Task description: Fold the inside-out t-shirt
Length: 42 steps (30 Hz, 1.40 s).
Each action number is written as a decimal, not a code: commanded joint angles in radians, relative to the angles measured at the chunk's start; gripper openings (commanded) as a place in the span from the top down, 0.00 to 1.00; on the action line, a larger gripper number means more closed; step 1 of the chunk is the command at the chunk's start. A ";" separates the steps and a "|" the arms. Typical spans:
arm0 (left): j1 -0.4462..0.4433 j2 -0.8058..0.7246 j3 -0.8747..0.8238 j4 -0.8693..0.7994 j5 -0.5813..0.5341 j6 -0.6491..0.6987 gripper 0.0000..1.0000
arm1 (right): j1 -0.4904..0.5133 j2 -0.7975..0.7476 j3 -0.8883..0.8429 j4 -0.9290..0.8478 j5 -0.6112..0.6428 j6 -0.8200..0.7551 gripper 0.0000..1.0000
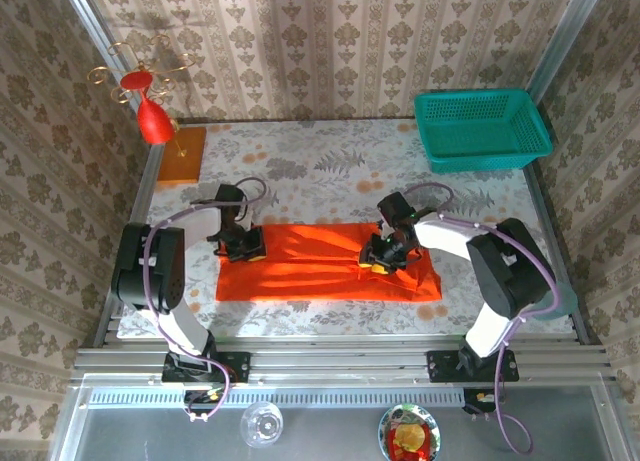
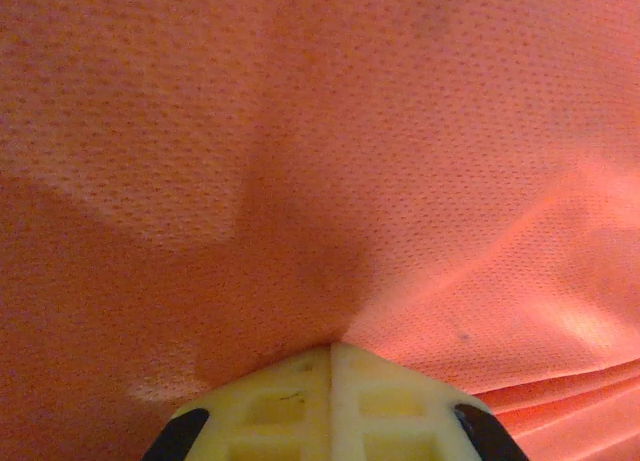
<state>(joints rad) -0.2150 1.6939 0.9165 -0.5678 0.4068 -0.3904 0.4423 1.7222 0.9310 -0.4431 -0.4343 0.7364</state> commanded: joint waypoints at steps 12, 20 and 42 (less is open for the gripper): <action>0.029 -0.134 -0.247 0.147 0.068 -0.098 0.87 | -0.054 0.307 0.432 -0.169 0.240 -0.169 0.62; -0.172 -0.217 -0.326 0.214 0.045 -0.260 0.83 | -0.089 0.542 0.760 -0.147 0.124 -0.260 0.58; -0.415 -0.350 -0.161 0.073 -0.003 -0.341 0.80 | -0.068 0.541 1.017 -0.158 -0.078 -0.134 0.52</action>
<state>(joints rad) -0.6804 1.3483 0.7574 -0.3630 0.4206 -0.8085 0.3523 2.3161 1.9995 -0.6525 -0.4236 0.5095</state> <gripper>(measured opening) 0.211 0.485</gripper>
